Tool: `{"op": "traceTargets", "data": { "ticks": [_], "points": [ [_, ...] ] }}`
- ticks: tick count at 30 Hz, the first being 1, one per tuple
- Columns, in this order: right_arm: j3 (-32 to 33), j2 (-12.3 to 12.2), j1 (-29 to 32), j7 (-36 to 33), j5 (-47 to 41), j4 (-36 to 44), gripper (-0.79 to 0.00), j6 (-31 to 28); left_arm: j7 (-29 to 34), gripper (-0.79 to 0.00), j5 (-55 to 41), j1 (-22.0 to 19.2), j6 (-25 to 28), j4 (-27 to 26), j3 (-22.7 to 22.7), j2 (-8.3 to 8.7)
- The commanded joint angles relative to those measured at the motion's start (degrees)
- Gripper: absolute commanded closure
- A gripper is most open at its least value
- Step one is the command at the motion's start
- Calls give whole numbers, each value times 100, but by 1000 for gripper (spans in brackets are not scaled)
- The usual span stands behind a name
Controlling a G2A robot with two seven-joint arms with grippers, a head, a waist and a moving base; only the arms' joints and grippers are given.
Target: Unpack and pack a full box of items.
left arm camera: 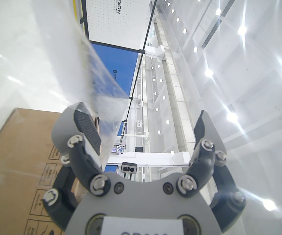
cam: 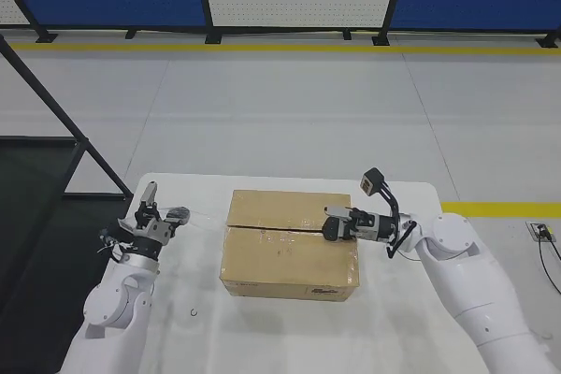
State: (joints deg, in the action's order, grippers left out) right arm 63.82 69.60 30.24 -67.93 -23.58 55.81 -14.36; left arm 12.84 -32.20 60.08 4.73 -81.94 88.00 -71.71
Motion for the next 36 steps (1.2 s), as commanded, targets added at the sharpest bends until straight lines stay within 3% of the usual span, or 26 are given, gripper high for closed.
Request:
{"op": "traceTargets", "data": {
  "ticks": [1,11,24,36],
  "points": [
    [10,-6,13,-3,-5,16,-785,-8,29,-785,-86,-27,-29,89,23,-2],
    [10,-26,65,2,13,122,-785,20,193,-785,-163,-97,-284,667,228,36],
    [-4,-47,123,13,48,268,-785,49,701,-785,-305,-646,-612,1531,519,124],
    [33,-85,222,77,83,433,-785,133,1197,-785,-738,-765,-544,1377,731,172]
  ]
}}
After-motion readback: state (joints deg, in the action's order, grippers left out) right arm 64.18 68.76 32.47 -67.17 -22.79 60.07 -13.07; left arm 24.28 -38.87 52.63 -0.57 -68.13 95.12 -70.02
